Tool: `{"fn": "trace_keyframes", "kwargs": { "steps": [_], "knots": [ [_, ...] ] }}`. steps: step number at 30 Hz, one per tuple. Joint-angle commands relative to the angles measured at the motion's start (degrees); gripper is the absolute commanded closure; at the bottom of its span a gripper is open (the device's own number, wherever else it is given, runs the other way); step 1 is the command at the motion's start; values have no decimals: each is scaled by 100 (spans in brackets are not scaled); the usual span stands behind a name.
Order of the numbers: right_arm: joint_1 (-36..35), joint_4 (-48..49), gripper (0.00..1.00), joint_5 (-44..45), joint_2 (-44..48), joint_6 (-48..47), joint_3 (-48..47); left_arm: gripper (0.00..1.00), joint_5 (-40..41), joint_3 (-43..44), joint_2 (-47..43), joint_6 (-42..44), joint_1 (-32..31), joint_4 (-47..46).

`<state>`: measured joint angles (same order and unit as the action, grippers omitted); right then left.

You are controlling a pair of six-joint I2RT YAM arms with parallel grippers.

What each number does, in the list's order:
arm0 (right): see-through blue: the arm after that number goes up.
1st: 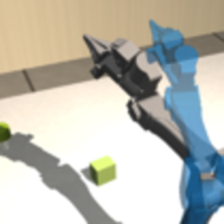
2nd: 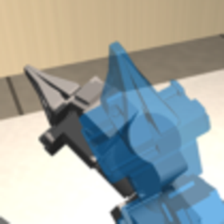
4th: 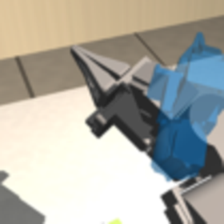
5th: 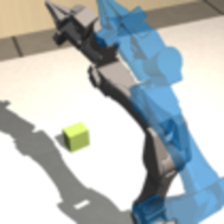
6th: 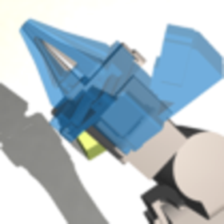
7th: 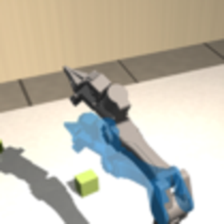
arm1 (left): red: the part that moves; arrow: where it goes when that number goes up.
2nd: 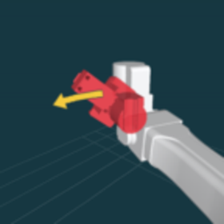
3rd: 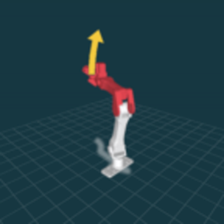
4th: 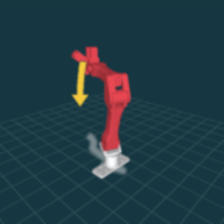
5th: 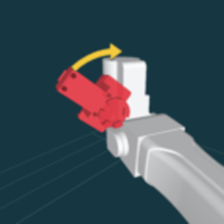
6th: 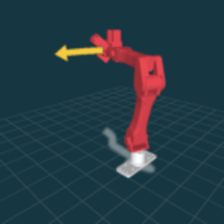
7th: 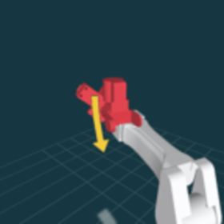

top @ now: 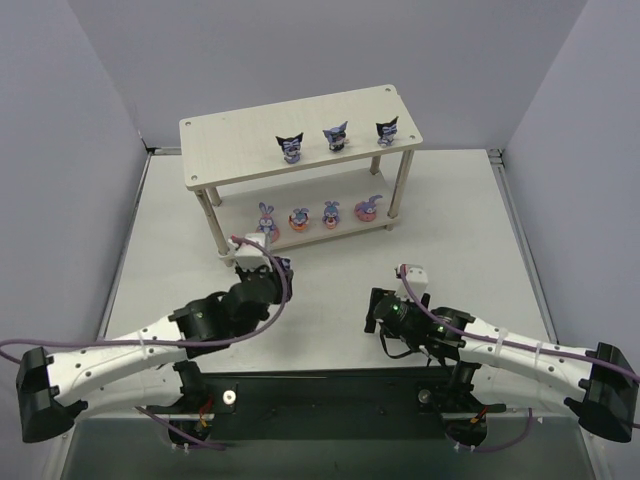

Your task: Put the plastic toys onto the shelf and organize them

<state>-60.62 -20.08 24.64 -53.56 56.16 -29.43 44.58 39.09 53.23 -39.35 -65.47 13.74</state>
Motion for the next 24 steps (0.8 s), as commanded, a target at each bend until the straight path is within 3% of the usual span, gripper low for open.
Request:
{"fn": "trace_keyframes", "kwargs": {
  "steps": [1, 13, 24],
  "knots": [
    [77, -76, 24, 128, -5, 70, 104, 98, -247, 994, -497, 322, 666, 1236],
    [243, 425, 24, -21, -479, -35, 227, 99, -318, 2540, -586, 578, 949, 2256],
    [340, 1612, 24, -566, -1235, -351, 394, 99, 16, 3920, -182, 868, 1186, 2863]
  ]
}}
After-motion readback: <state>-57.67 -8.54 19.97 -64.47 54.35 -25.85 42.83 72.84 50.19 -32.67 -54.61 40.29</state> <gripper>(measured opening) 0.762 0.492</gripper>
